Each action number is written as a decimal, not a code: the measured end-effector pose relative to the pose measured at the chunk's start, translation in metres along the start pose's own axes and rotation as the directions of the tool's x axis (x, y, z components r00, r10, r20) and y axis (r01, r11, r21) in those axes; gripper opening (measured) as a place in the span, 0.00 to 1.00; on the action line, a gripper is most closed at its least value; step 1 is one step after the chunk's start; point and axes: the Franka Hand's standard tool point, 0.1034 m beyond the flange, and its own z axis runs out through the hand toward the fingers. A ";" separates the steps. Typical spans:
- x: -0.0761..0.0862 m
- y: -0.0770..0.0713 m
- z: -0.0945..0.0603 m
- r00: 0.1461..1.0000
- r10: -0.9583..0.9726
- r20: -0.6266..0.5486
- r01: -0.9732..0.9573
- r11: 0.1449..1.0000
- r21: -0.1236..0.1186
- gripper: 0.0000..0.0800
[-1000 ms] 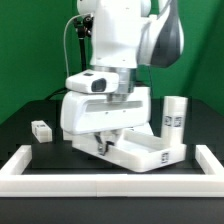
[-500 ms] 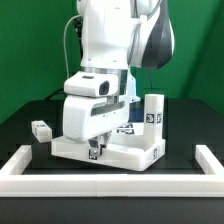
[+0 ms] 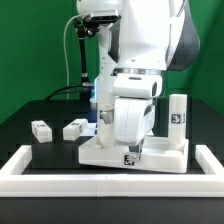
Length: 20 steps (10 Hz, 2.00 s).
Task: Assemble desk
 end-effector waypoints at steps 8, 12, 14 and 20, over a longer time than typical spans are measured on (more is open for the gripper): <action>0.046 0.046 -0.012 0.986 -0.162 -0.044 0.159 0.984 -0.079 0.08; 0.040 0.045 -0.009 0.988 -0.149 -0.041 0.145 0.987 -0.074 0.08; 0.043 0.047 0.002 0.979 -0.200 -0.050 0.192 0.973 -0.128 0.08; 0.054 0.050 0.002 0.980 -0.201 -0.002 0.200 0.977 -0.071 0.09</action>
Offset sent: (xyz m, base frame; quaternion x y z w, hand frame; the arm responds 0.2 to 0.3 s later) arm 0.0344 0.0272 0.0111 -0.0796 0.0974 -0.1630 0.9786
